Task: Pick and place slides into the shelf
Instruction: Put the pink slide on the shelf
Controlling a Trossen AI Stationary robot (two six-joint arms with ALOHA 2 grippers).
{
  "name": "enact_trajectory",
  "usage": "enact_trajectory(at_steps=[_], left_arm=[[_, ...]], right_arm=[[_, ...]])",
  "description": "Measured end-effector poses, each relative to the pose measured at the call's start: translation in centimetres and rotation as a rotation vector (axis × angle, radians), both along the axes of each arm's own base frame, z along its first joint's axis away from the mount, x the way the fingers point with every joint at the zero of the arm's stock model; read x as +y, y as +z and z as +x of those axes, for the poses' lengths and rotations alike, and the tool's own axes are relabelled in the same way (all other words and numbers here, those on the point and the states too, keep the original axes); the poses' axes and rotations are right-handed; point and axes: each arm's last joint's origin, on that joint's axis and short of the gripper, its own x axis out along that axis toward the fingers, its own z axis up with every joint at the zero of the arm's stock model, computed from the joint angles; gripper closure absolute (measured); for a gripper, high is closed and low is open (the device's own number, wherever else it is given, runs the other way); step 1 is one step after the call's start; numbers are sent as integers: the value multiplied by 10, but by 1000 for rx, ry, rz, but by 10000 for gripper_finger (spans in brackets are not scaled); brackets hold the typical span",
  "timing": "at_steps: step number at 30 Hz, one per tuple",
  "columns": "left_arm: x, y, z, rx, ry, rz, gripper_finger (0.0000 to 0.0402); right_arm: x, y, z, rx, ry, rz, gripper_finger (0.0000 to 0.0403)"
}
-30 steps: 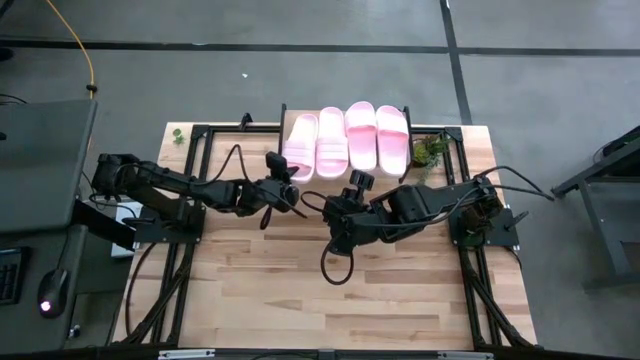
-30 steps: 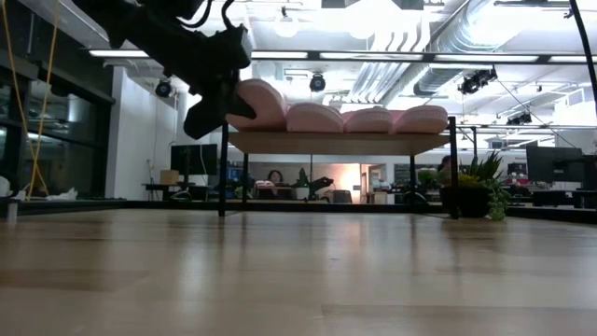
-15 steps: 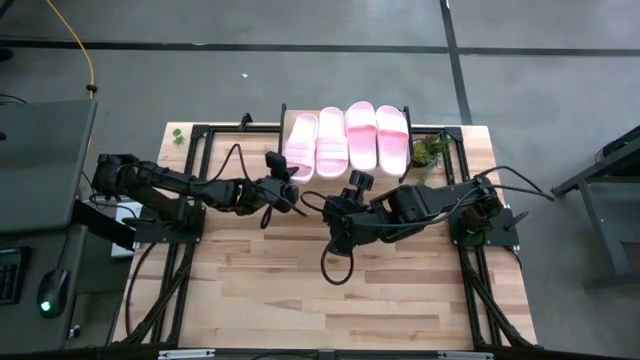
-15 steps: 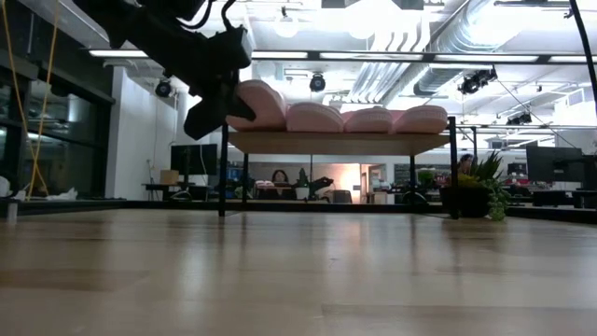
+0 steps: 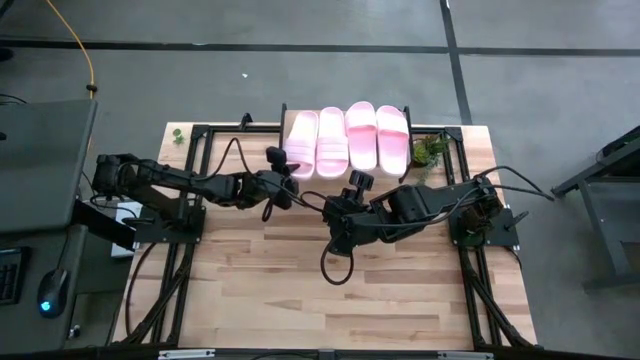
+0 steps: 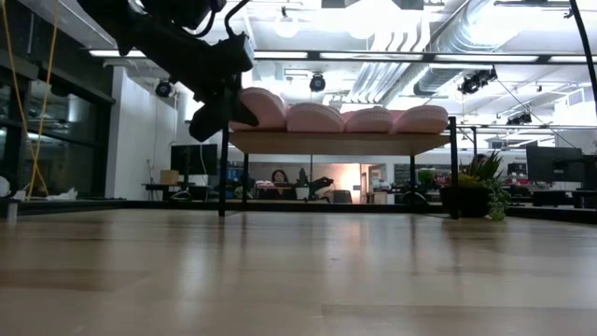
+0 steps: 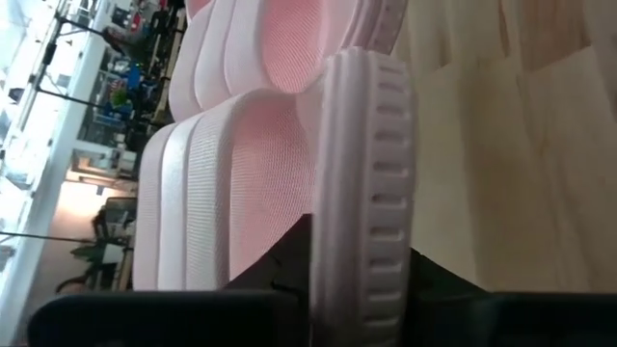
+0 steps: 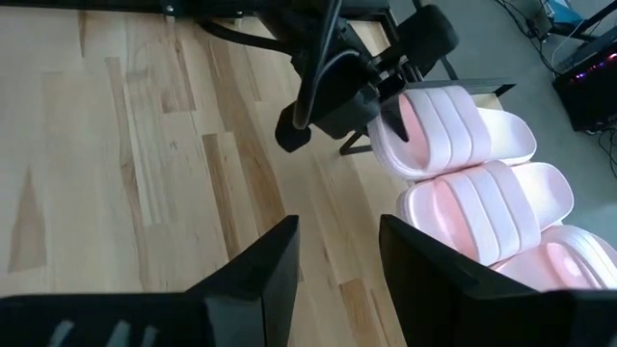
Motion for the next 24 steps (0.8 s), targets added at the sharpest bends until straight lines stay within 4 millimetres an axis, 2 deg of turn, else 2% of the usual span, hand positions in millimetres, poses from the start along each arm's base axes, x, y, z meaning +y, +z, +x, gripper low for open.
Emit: enact_trajectory(at_steps=[13, 18, 24], left_arm=[[0, 0, 0, -25, 9, -22, 212], [0, -1, 0, -32, 26, -30, 189], [0, -2, -1, -38, 43, -40, 188]], right_arm=[[0, 0, 0, 0, 0, 0, 267], [0, 0, 0, 0, -1, 0, 267], [0, 0, 0, 0, -1, -1, 267]])
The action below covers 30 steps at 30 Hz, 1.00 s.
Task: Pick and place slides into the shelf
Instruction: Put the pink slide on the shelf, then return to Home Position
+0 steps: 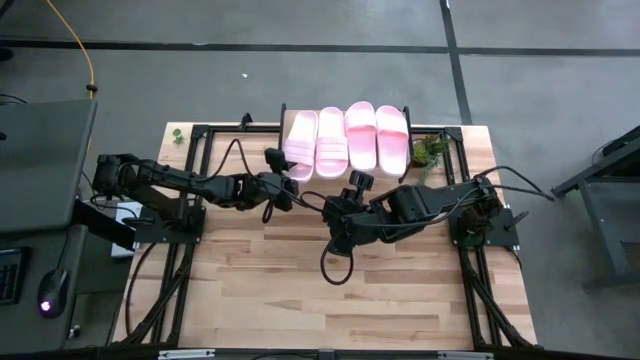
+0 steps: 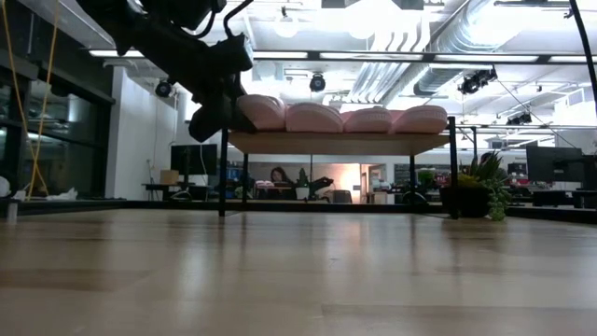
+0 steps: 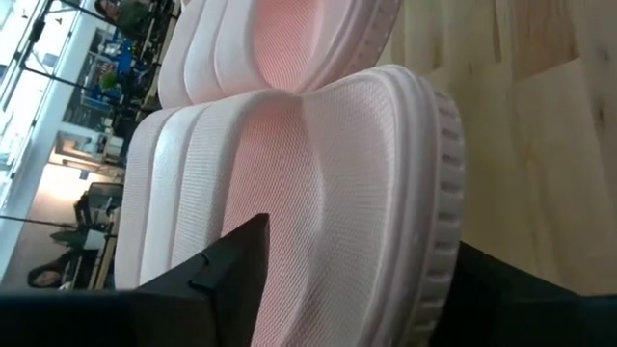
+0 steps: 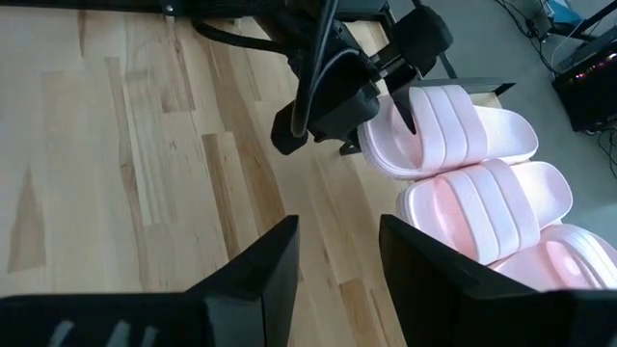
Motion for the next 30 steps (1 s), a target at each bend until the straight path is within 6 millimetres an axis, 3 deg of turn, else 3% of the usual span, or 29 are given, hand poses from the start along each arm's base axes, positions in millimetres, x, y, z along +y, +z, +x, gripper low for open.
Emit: enact_trajectory(at_steps=[18, 30], left_arm=[[-41, 5, 7, -39, -74, 48, 187], [-79, 35, 19, -129, -217, -113, 186]], right_arm=[[0, 0, 0, 1, 1, -1, 267], [10, 0, -3, 25, 72, -35, 267]])
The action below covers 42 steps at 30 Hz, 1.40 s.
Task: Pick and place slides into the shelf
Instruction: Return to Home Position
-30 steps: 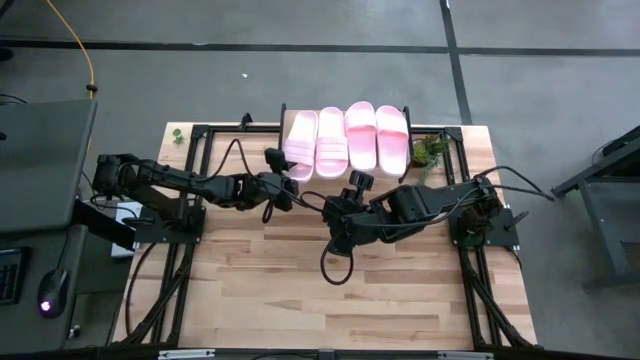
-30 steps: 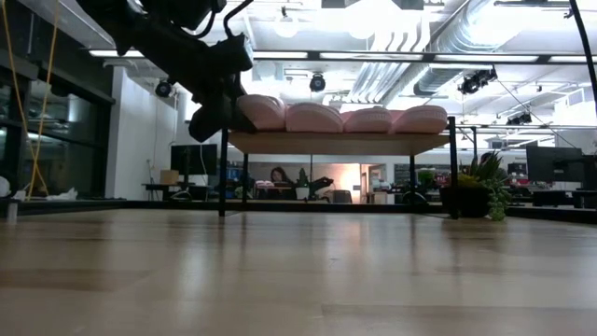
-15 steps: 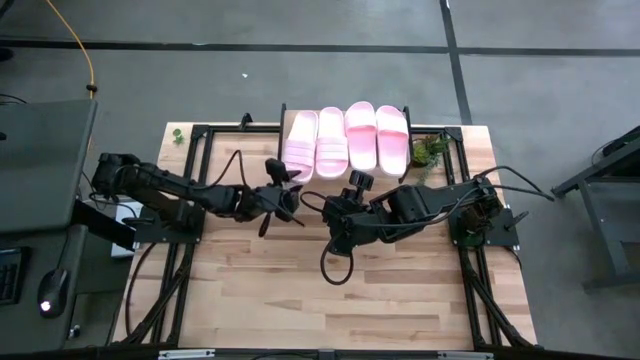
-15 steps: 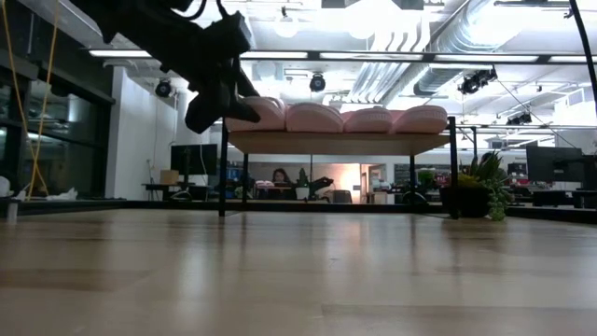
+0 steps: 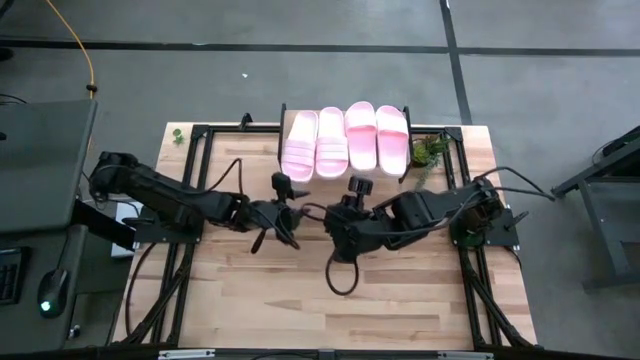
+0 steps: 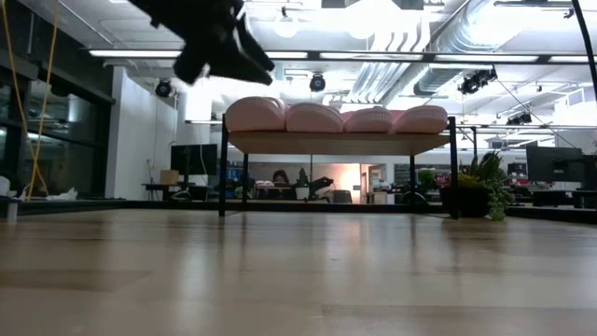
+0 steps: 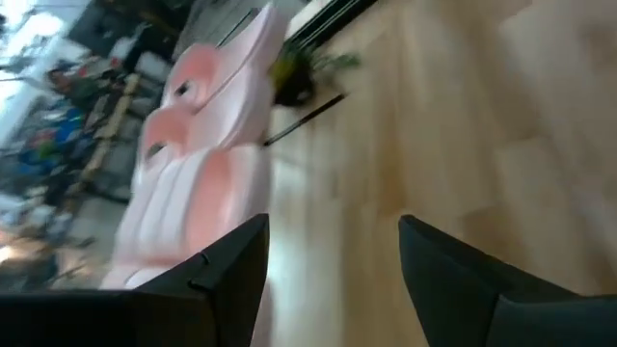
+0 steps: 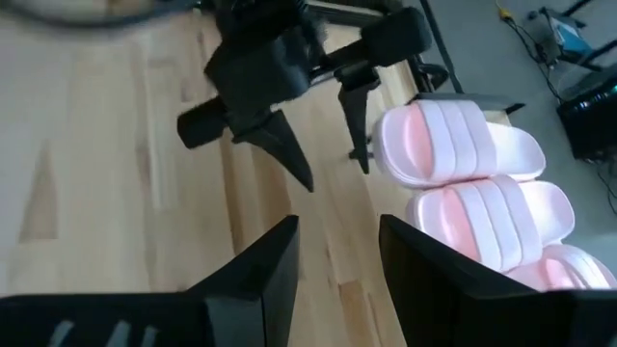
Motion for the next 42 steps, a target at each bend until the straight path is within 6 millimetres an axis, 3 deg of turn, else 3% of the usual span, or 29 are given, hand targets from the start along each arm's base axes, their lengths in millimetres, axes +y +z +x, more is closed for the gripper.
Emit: enact_trajectory(at_steps=[4, 10, 17, 34, 42], left_arm=[[-4, 13, -3, -52, -77, -76, 188], [-6, 40, -20, -168, -197, -204, 208], [-10, 67, -41, -278, -391, -338, 230], [-6, 75, -53, -296, -336, -300, 236], [24, 85, -63, -368, -313, -380, 236]], right_arm=[[11, 8, -10, -30, 36, -13, 267], [27, 36, -44, -136, 86, -49, 267], [29, 63, -78, -226, 131, -68, 267], [-24, 122, -163, -374, 199, -23, 267], [-33, 137, -179, -419, 394, -11, 267]])
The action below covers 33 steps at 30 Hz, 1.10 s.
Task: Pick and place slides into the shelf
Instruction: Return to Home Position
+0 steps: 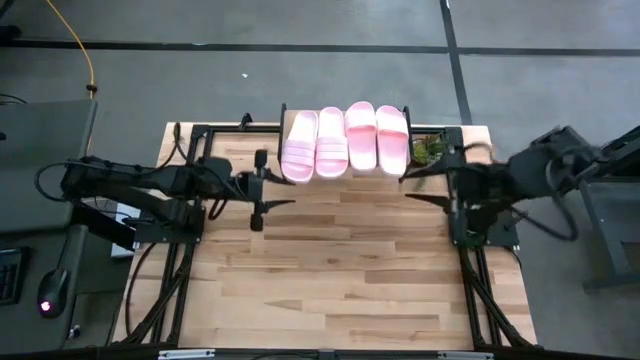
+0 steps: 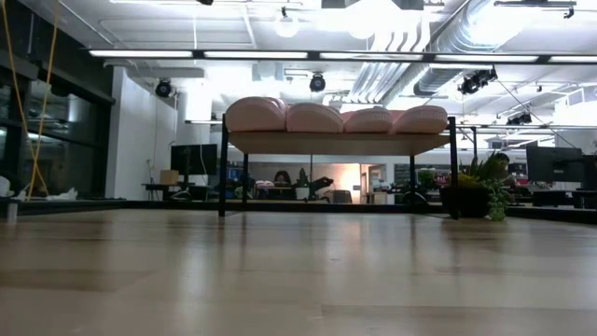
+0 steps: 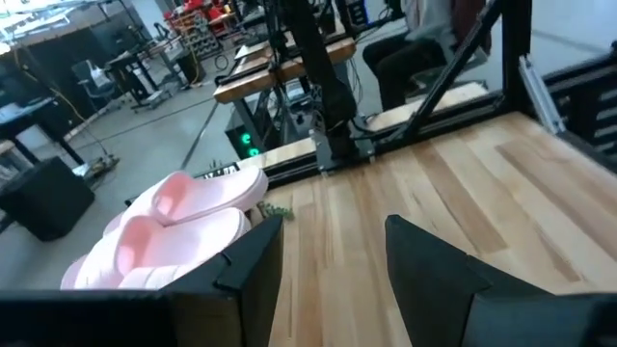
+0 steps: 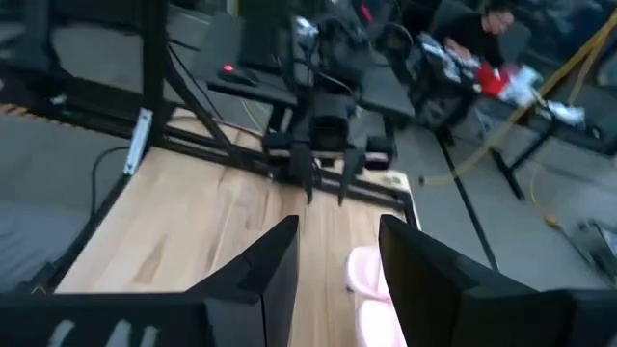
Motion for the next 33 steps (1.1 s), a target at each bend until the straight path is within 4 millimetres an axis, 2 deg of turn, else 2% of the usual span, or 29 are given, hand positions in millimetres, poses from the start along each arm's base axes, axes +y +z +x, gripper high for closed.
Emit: enact_trajectory(at_steps=[9, 19, 25, 28, 31, 33], left_arm=[[22, 5, -7, -33, -70, -74, 236], [21, 11, -14, -71, -99, -106, 236], [19, 20, -25, -111, -99, -106, 236], [18, 22, -31, -120, -98, -113, 236], [17, 23, -34, -121, -96, -117, 236], [18, 23, -34, -124, -93, -126, 236]], right_arm=[[-28, 12, -21, -36, 85, 49, 267], [-49, 12, -29, -10, 64, 61, 267], [-62, 15, -56, -34, 60, 100, 267], [-66, 7, -70, -71, 57, 114, 267], [-70, -15, -81, -119, 58, 130, 267], [-72, -31, -87, -210, 58, 147, 267]])
